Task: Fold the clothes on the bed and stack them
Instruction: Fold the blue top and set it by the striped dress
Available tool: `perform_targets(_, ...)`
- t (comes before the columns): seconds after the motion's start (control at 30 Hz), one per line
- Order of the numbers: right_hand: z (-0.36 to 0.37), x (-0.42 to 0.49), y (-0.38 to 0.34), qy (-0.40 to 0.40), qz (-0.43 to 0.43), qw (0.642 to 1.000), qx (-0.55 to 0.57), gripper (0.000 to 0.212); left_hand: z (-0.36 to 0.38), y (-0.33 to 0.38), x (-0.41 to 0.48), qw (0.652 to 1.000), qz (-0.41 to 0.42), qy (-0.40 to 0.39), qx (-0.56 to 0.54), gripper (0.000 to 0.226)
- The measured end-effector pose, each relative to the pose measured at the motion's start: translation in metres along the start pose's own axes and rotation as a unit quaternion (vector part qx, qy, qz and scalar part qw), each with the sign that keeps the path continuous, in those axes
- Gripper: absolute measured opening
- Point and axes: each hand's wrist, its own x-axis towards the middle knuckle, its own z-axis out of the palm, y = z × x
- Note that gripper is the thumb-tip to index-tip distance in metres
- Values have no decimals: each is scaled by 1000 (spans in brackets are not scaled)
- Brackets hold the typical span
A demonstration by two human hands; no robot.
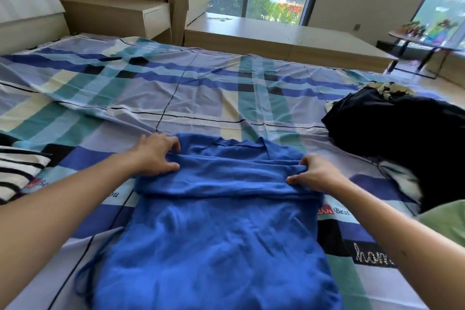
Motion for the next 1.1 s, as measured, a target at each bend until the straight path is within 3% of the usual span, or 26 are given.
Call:
perform_targets(0.13,1,10,-7,74,-95,993,-18,72,8,4,16,999,-25,-19,14,95)
perform_targets(0.23,-1,21,-14,13,-125,991,-54,108,9,7,28,996,-26,-76,-29,123)
perform_targets(0.33,1,34,-15,-66,-104,991,-51,127,3,10,37,992,-40,-101,-56,130)
perform_targets(0.4,1,39,-17,-74,-93,992,-44,132,-4,14,42,993,-53,-108,-22,116)
perform_targets(0.5,-4,44,-20,-89,-73,993,-41,116,-11,23,48,991,-49,-116,40,94)
perform_targets(0.67,-13,45,-29,-117,-96,988,10,47,-14,28,52,991,-19,-130,-38,61)
perform_targets(0.8,-25,43,-40,-172,-88,981,1,45,-20,33,57,983,-27,-175,-56,65)
perform_targets(0.9,-34,45,-49,-195,-91,976,-28,49,-27,34,62,980,-29,-191,-47,51)
perform_targets(1.0,-45,55,-62,-138,-103,984,-41,46,-41,35,75,992,-33,-117,-35,33)
perform_targets(1.1,-61,76,-71,50,-115,992,-10,43,-64,35,92,996,-61,32,-57,23)
